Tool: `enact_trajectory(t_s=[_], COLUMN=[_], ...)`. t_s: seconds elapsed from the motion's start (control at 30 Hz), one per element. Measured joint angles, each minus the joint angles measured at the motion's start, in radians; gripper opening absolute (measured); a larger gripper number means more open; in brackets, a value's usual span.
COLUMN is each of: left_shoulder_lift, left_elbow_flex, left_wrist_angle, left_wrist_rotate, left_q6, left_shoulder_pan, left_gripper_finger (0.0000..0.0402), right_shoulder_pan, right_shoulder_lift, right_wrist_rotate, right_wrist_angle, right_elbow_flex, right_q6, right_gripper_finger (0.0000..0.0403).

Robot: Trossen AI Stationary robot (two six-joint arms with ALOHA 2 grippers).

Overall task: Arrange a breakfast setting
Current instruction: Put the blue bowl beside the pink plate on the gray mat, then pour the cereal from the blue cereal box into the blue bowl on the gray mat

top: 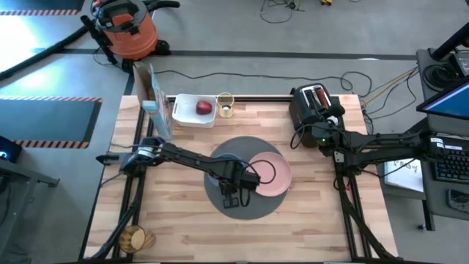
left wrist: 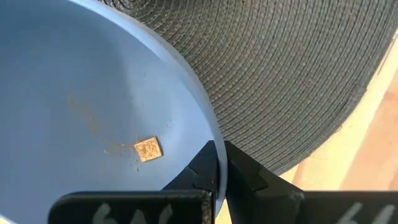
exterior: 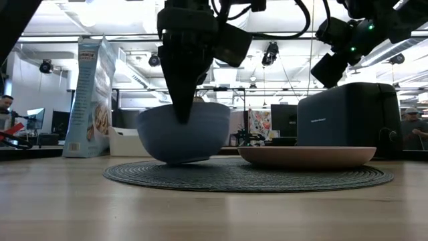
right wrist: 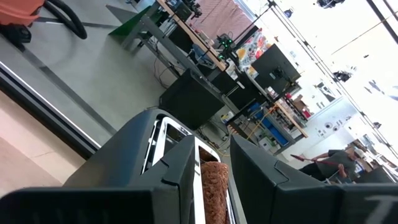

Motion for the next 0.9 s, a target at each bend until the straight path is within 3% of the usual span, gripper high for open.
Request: enact_trajectory(t_s=[0.23, 0.5, 0.6, 0.7, 0.9], left_shoulder_lift=[0.000, -0.023, -0.044, -0.049, -0.049], left_elbow_flex=[-0.001, 0.015, 0.054, 0.089, 0.105], left_wrist_angle=[0.016, 0.038, 0.020, -0.048, -0.195], left_wrist_rotate=[0.019, 0.001, -0.067, -0.202, -0.405], left_q6=[-0.039, -0.078, -0.080, -0.108, -0.302], left_shoulder_pan=[-0.005, -0.015, -0.028, -0.048, -0.074], left_gripper_finger=[0.0043, 0.0119, 0.0143, 0.0164, 0.0204], right_shoulder_pan=[0.000, 0.000, 0.000, 0.000, 0.000], right_shoulder_lift=[0.000, 0.000, 0.000, 0.000, 0.000], right_wrist_rotate=[0.000, 0.000, 0.000, 0.000, 0.000], right_wrist_angle=[0.000, 0.000, 0.000, 0.000, 0.000], right_elbow_flex=[0.000, 0.000, 0.000, 0.000, 0.000], right_q6=[0.000, 0.000, 0.000, 0.000, 0.000], right_gripper_finger=[0.0093, 0.0093, 0.0093, 0.0093, 0.0093])
